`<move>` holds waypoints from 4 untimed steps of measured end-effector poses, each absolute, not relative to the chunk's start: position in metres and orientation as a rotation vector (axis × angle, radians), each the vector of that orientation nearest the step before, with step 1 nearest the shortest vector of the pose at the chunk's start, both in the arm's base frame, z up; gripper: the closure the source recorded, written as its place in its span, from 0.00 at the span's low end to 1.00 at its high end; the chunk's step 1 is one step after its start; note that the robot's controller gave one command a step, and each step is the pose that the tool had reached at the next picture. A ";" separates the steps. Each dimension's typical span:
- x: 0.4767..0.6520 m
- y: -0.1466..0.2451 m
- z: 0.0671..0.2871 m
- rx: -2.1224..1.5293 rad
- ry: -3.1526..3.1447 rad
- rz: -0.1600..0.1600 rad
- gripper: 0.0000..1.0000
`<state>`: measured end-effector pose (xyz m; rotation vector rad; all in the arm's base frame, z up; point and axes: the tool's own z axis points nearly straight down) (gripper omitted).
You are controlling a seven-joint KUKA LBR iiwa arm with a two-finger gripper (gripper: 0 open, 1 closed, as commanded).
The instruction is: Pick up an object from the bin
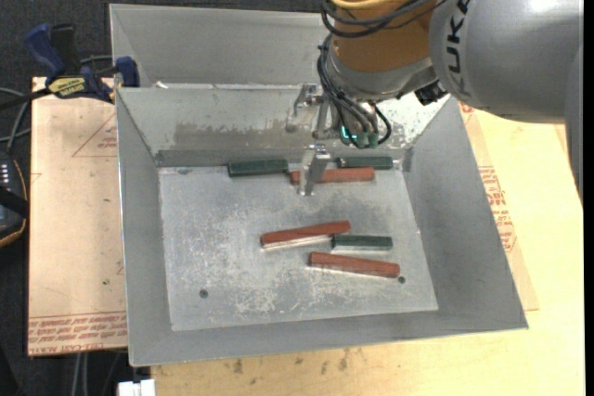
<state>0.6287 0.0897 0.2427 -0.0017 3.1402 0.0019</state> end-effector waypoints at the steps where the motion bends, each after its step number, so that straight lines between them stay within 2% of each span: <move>1: 0.627 0.074 0.227 -0.116 3.131 0.006 0.00; 2: 0.635 0.018 0.159 -0.247 3.125 0.001 0.00; 3: 0.588 0.031 0.083 -0.566 3.076 -0.001 1.00; 4: 0.588 0.031 0.083 -0.566 3.076 -0.001 1.00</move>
Offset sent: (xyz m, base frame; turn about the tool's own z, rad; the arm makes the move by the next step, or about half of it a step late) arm 0.0070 -0.0796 -0.0946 -0.1562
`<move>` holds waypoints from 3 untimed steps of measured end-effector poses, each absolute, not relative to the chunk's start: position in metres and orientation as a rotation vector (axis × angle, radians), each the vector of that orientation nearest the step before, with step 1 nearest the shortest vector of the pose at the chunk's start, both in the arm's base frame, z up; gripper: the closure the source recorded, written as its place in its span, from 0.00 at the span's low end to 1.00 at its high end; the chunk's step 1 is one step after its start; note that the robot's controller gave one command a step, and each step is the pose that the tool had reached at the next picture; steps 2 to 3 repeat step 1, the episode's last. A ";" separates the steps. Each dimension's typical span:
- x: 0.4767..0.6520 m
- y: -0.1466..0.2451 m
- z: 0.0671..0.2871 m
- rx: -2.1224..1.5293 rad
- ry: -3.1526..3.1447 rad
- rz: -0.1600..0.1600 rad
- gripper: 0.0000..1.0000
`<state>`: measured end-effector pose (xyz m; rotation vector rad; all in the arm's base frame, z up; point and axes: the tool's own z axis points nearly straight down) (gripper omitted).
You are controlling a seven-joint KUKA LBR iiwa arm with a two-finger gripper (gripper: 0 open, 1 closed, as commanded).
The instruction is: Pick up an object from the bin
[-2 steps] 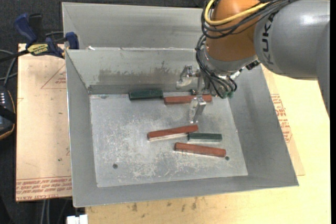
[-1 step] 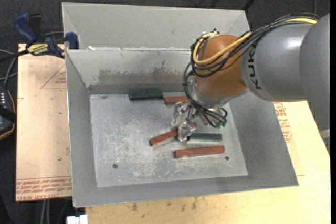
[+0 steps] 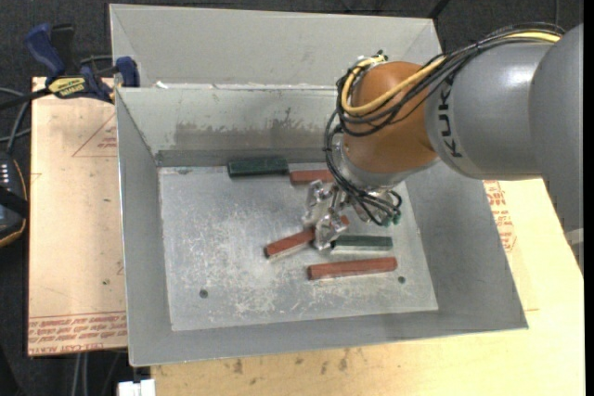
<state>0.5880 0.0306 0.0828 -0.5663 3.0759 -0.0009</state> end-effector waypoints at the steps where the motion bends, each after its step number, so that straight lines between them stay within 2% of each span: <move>1: 0.592 0.050 0.280 -0.623 3.078 0.001 1.00; 3: 0.592 0.050 0.280 -0.623 3.078 0.001 1.00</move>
Offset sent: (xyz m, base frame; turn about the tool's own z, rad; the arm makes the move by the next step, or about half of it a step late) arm 0.0000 0.0000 0.0000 0.0000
